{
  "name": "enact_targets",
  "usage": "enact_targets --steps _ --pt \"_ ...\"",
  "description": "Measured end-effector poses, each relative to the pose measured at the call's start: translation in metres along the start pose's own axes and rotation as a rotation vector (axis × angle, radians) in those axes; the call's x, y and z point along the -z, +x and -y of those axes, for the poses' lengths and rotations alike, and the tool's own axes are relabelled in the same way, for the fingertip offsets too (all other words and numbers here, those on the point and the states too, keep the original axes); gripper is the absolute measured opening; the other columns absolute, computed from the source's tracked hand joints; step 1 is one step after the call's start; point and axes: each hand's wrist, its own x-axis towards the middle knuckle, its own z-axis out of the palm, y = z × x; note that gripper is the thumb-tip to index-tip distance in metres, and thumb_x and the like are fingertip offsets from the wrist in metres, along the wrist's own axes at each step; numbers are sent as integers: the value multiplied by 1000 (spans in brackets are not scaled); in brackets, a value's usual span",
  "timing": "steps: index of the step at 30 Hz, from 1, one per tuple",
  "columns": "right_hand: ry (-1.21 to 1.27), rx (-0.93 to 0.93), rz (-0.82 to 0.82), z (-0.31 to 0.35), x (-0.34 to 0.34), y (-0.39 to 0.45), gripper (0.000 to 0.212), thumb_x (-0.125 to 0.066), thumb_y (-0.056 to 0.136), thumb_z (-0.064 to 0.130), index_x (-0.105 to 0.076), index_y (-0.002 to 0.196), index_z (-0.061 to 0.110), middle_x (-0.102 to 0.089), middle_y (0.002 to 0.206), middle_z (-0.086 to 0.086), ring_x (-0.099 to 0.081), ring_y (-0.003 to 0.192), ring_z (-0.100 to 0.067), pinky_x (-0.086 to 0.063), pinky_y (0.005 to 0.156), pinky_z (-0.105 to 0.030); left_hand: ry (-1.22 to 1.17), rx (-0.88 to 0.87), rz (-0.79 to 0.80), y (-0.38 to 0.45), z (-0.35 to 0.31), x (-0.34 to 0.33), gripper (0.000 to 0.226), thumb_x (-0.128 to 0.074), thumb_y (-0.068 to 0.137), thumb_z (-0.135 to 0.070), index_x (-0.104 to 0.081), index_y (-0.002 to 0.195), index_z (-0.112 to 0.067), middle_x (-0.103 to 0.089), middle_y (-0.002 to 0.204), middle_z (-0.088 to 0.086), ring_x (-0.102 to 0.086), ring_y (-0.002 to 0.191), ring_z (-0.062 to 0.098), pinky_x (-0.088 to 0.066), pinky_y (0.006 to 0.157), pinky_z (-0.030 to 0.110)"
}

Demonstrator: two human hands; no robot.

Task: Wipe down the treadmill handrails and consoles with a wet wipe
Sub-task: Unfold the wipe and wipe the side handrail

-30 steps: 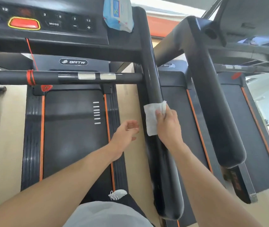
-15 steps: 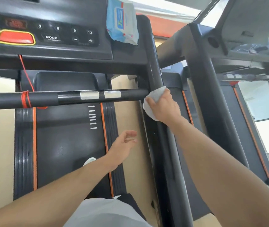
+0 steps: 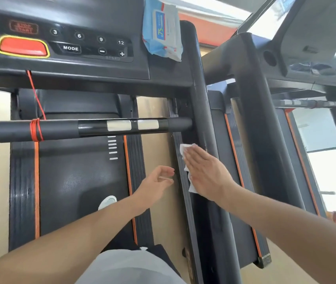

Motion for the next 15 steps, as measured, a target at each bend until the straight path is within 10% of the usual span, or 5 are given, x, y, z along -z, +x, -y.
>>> enact_targets --steps 15 --pt "-115 30 -105 36 -16 -20 67 -16 106 43 -23 158 1 -9 166 -27 8 154 -46 9 122 -59 -53 3 -174 -40 26 -33 24 -60 99 -20 -67 112 -39 -70 113 -24 -63 112 6 -49 106 38"
